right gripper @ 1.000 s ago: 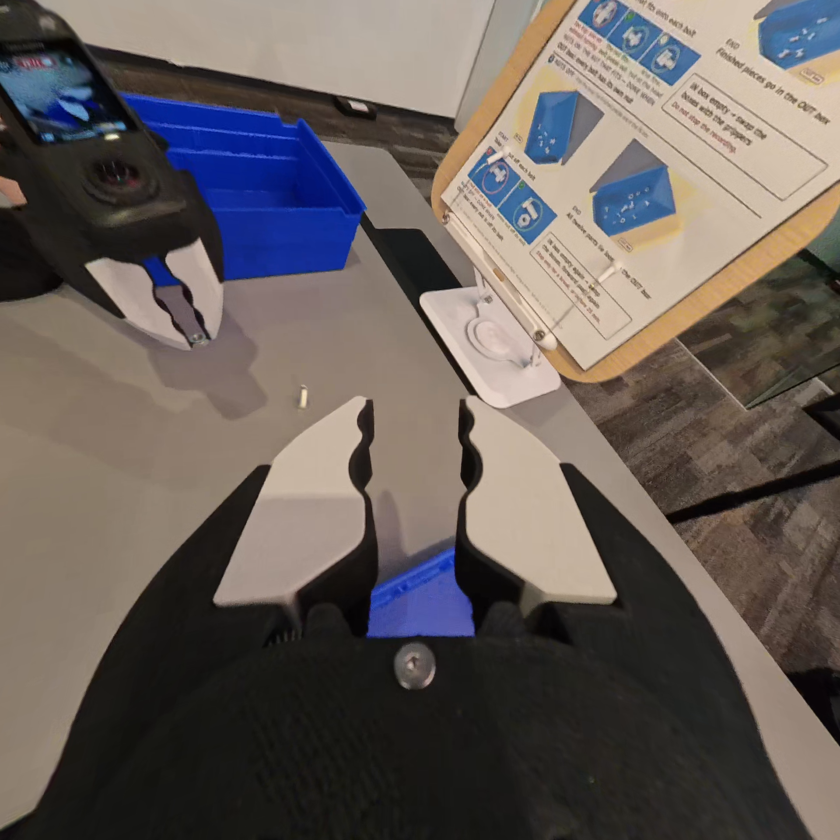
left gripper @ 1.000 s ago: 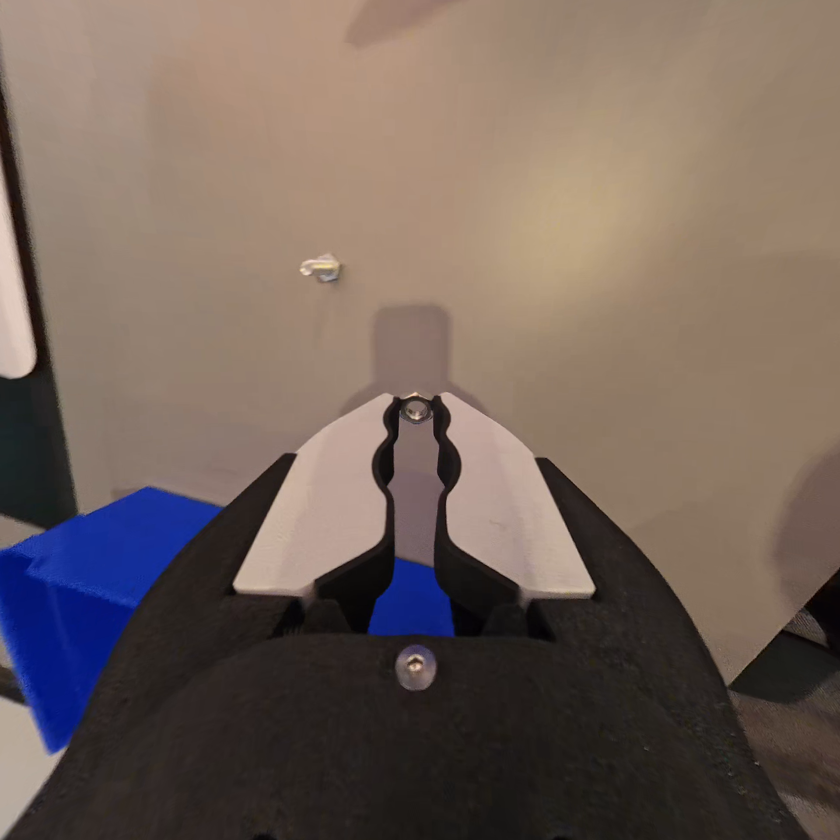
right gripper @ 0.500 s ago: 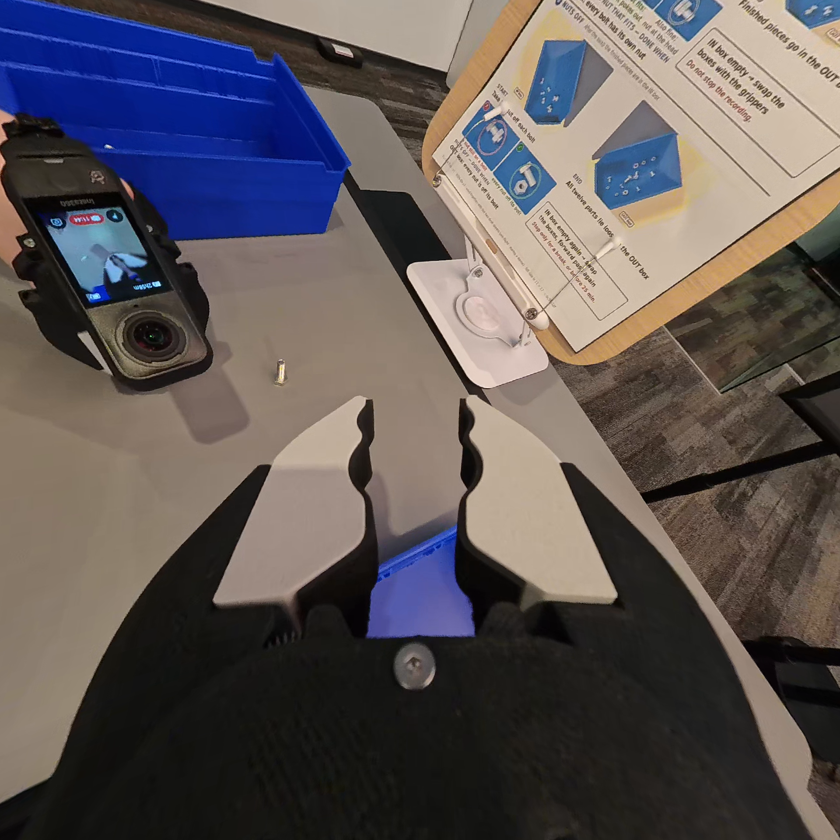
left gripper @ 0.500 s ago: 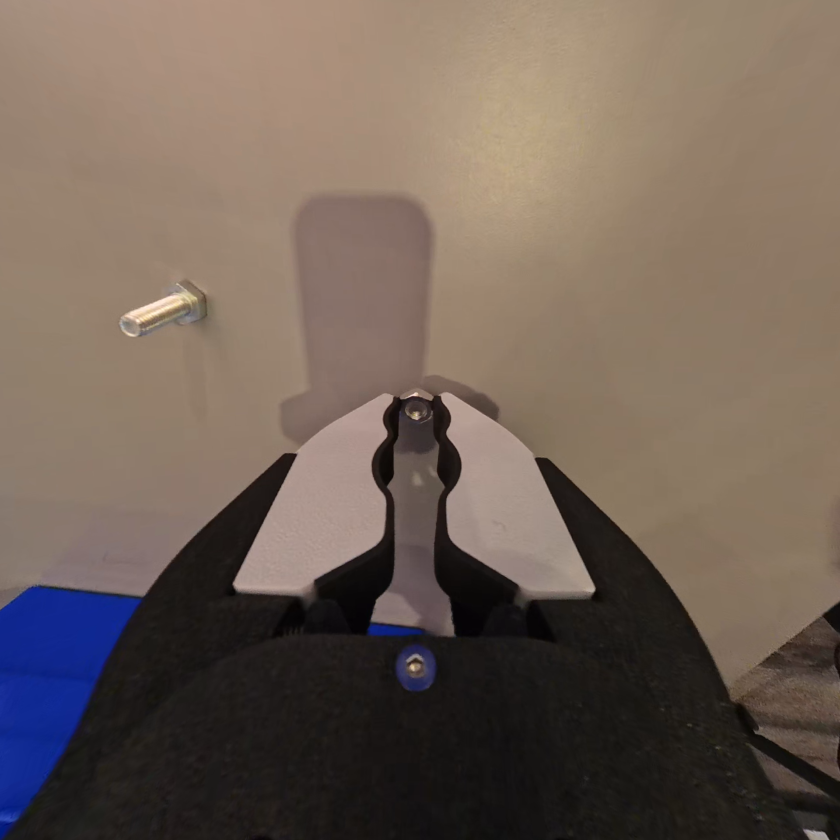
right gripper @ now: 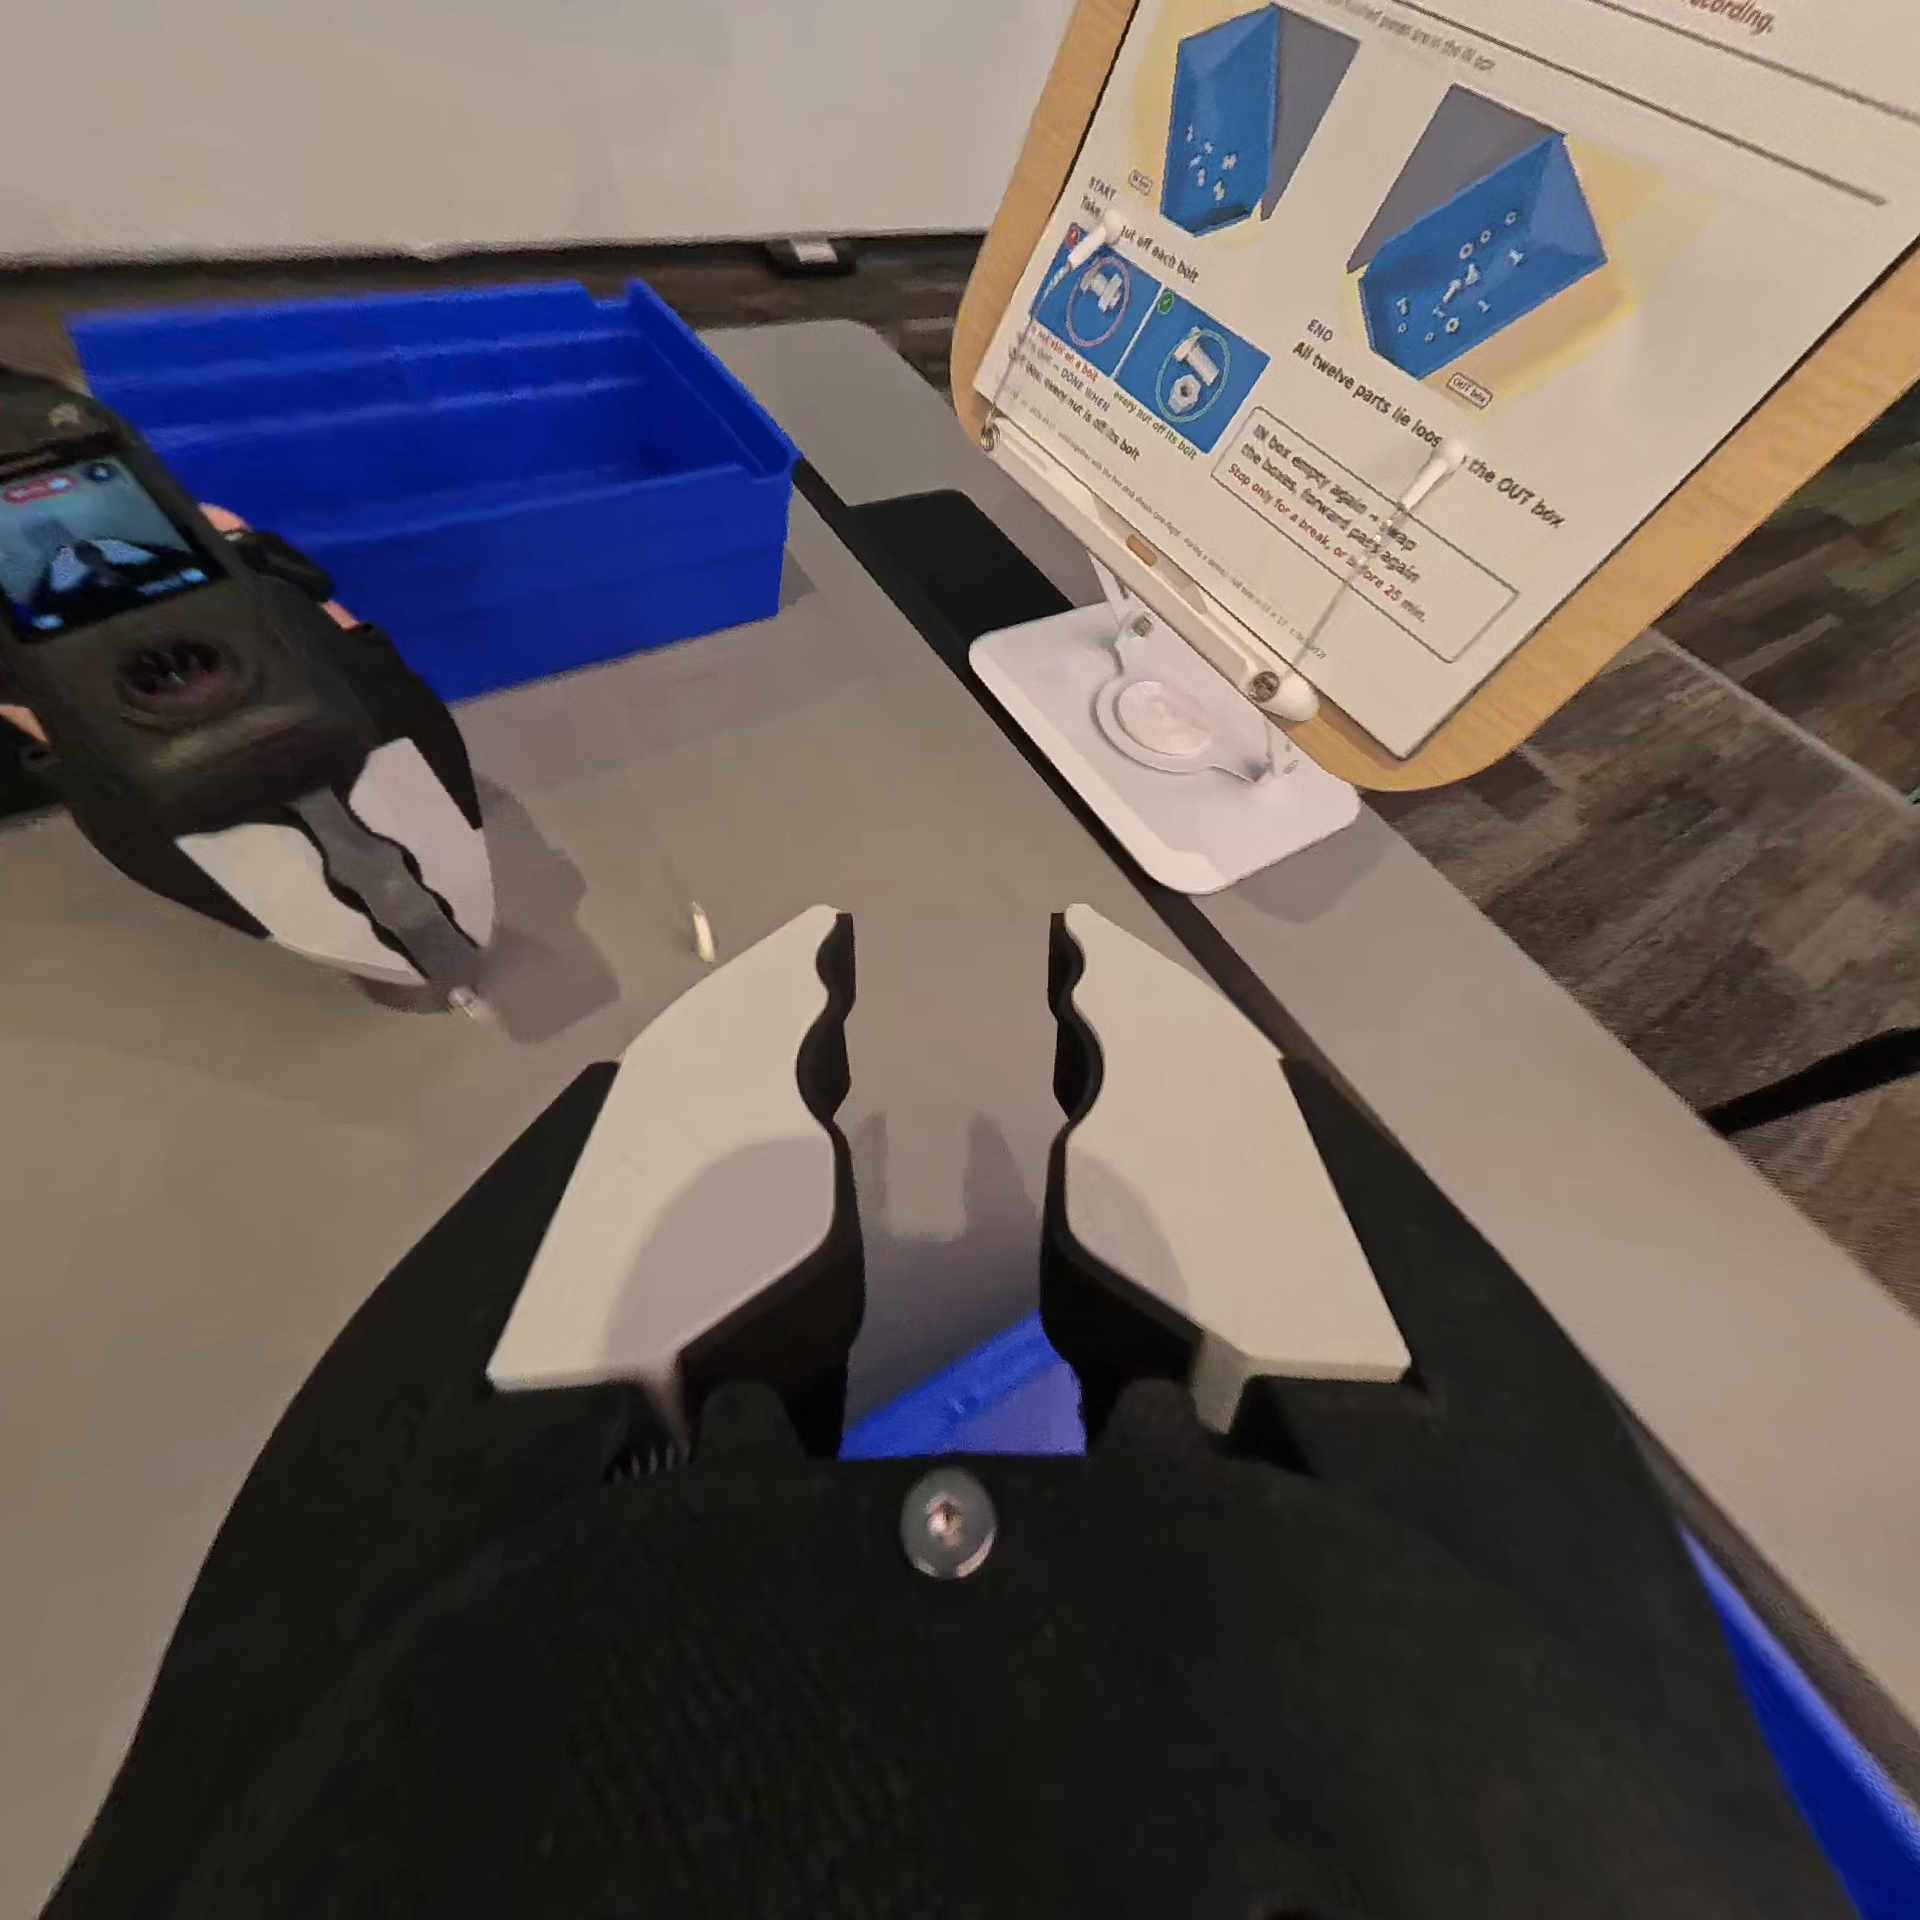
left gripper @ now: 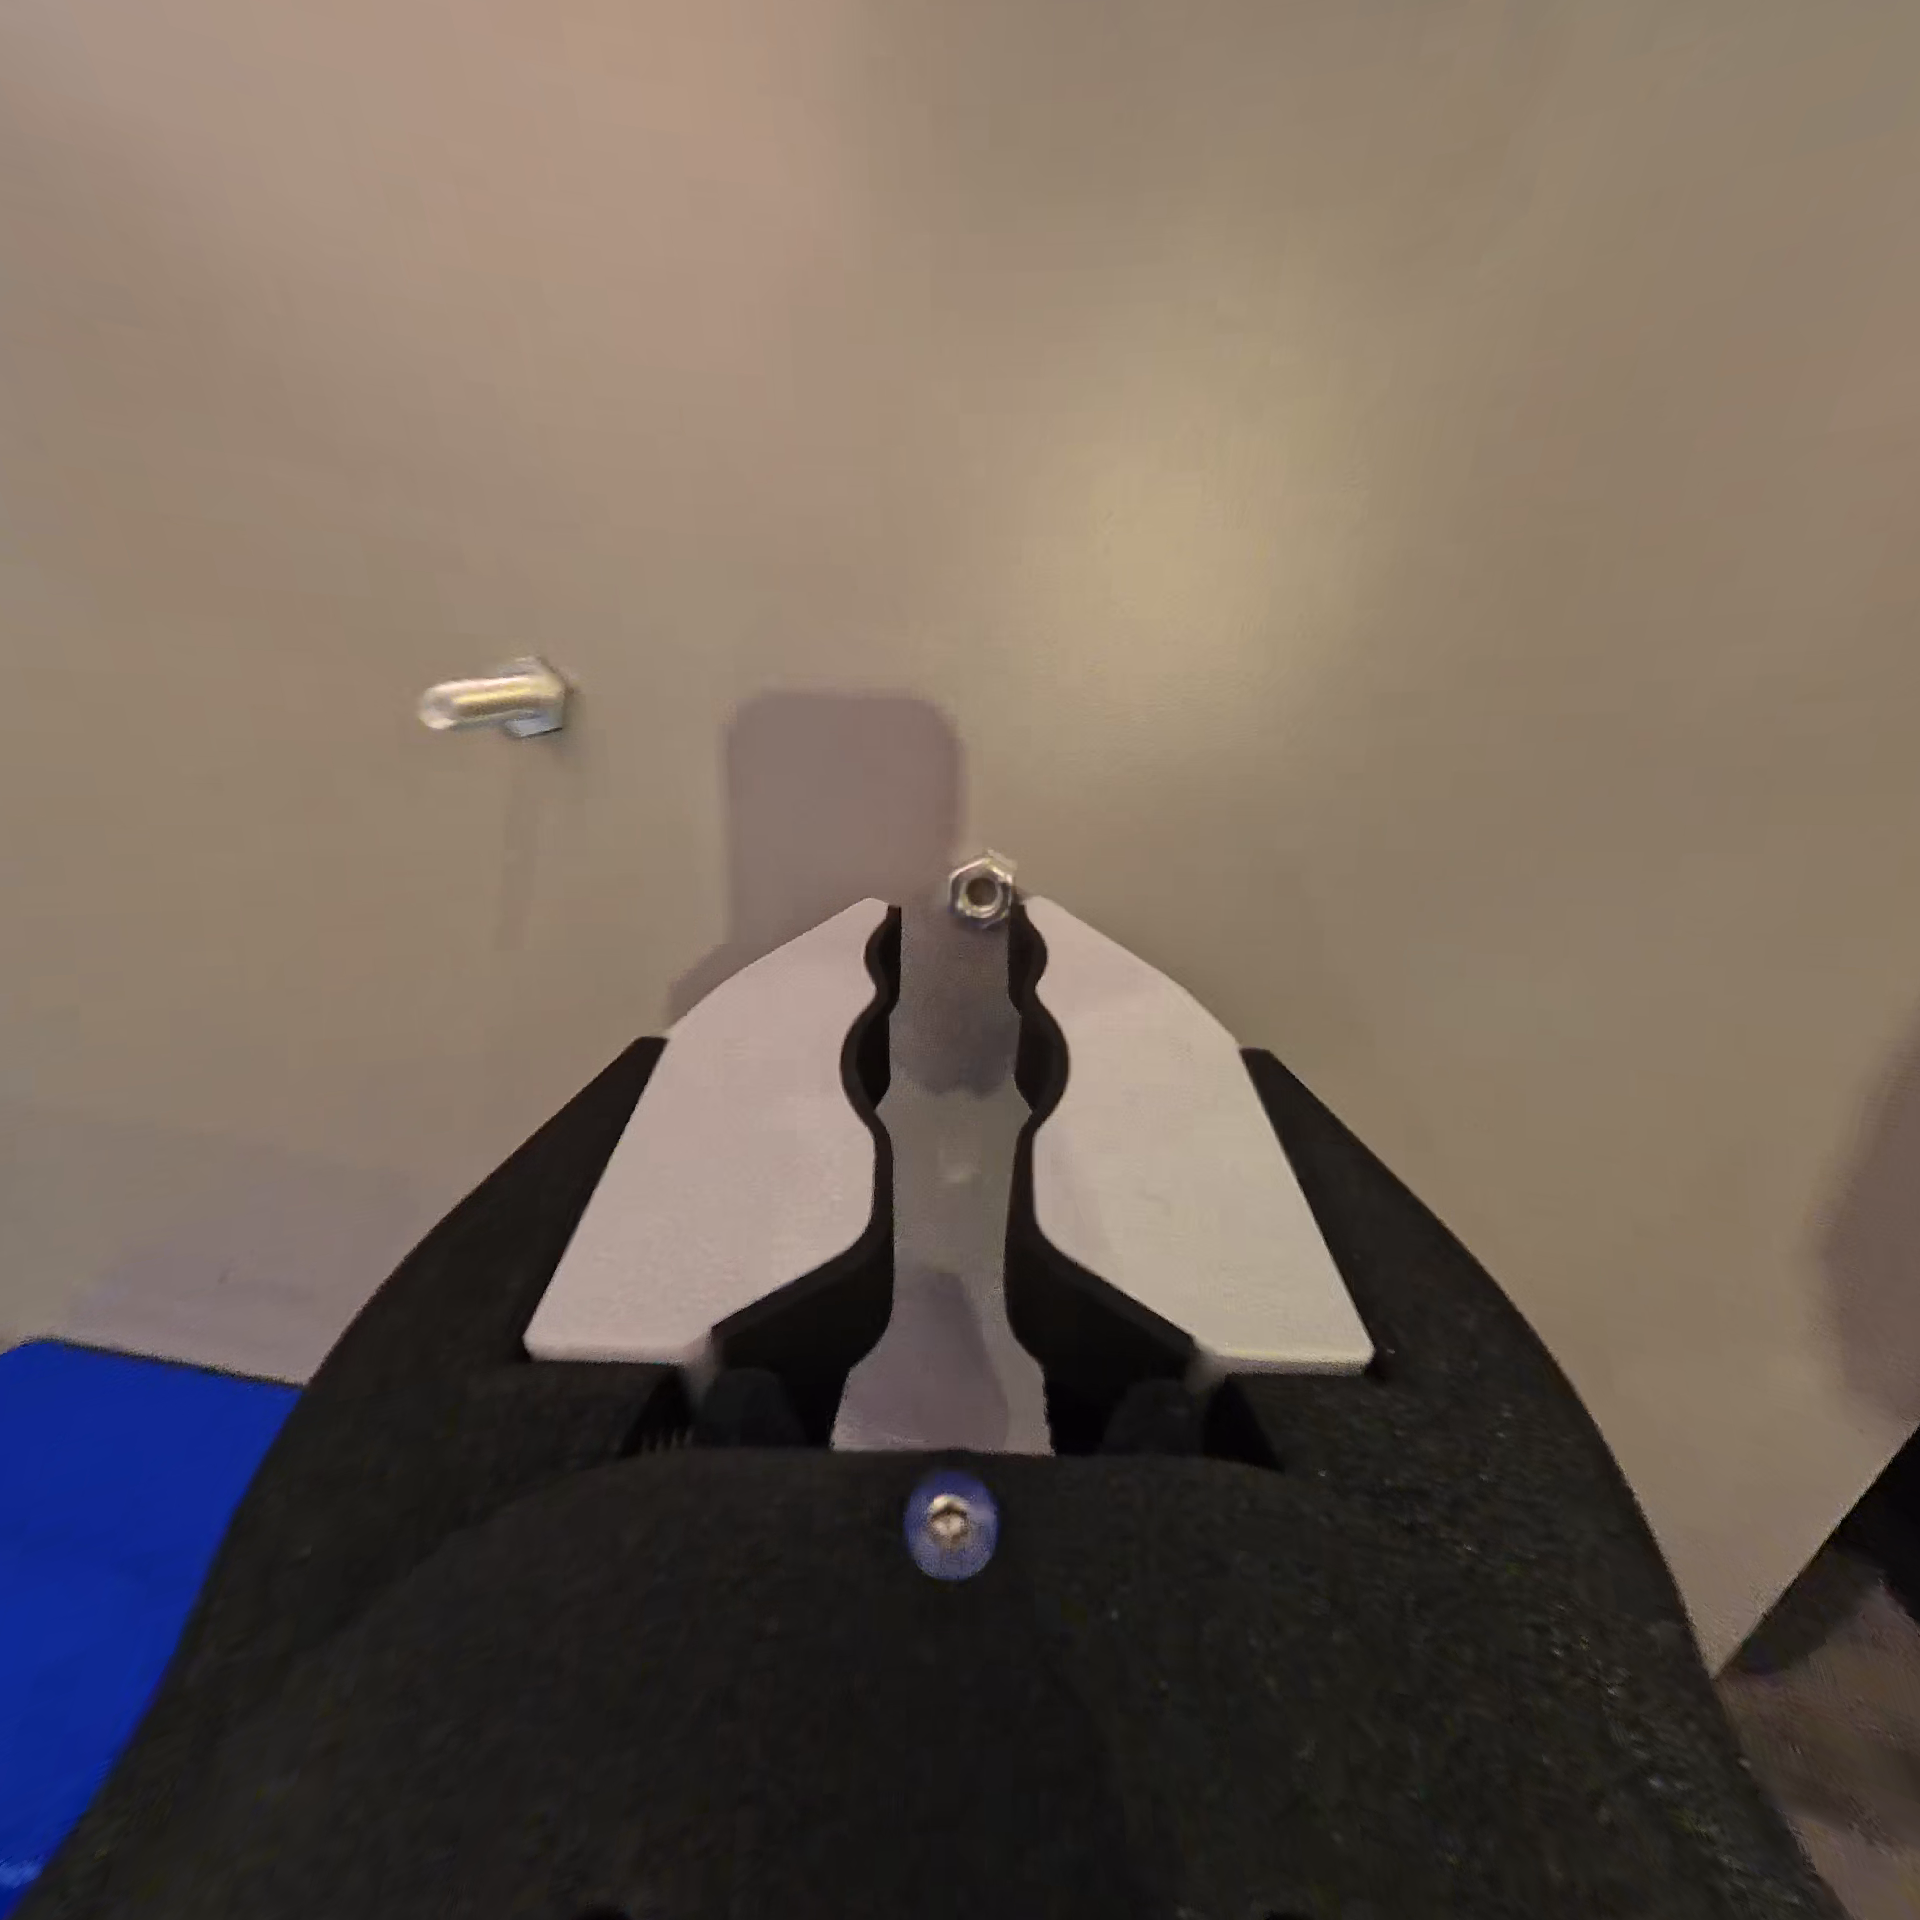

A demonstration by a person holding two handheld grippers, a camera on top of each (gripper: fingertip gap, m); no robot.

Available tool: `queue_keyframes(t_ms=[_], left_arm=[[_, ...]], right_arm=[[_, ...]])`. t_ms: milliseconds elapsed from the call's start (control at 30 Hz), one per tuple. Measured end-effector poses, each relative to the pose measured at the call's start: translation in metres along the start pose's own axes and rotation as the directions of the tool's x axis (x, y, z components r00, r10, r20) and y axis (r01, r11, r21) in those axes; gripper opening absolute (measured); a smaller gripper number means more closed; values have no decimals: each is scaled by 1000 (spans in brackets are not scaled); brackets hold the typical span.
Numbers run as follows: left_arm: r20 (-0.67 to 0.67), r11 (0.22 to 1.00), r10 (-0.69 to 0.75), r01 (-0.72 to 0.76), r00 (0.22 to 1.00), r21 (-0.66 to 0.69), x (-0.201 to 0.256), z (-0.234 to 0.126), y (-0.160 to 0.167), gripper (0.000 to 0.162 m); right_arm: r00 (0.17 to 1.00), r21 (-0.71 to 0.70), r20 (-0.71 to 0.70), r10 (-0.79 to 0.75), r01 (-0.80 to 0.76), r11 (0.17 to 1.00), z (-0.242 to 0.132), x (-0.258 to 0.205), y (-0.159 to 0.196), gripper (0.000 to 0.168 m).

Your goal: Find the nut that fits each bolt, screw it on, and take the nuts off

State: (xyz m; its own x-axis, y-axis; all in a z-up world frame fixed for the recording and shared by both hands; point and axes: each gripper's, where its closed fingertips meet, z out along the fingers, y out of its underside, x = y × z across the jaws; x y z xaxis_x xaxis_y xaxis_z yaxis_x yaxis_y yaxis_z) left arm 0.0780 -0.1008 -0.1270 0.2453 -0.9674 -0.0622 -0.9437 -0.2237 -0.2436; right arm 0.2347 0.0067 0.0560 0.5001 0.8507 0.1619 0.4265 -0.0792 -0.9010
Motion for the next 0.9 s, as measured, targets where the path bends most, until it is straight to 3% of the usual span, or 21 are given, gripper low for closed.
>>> queue_keyframes(t_ms=[100, 167, 367, 467, 600, 800, 900], left_arm=[[52, 963, -106, 89, 993, 256, -9, -46, -4, 18], [67, 878, -209, 157, 976, 452, -17, -87, 1, 22], [118, 626, -450, 219, 885, 748, -27, -179, 66, 42], [131, 525, -511, 188, 849, 830, -17, -208, 95, 47], [145, 407, -560, 118, 816, 906, 0, -231, 125, 46], [124, 399, -590, 154, 798, 904, 7, -224, 151, 44], [91, 396, -571, 177, 816, 901, 11, -219, 150, 44]], right_arm=[[990, 60, 72, 124, -129, 990, 18, -10, -11, 37], [979, 75, 93, 180, -187, 979, 36, -18, -17, 37], [943, -22, 164, 289, -289, 957, 120, -76, -1, 37], [942, -203, 180, 284, -247, 948, 155, -104, 36, 37], [982, -341, 137, 130, -77, 937, 172, -106, 75, 37], [988, -407, 150, 24, 39, 913, 183, -111, 101, 31], [983, -419, 178, 48, 32, 907, 188, -117, 108, 12]])
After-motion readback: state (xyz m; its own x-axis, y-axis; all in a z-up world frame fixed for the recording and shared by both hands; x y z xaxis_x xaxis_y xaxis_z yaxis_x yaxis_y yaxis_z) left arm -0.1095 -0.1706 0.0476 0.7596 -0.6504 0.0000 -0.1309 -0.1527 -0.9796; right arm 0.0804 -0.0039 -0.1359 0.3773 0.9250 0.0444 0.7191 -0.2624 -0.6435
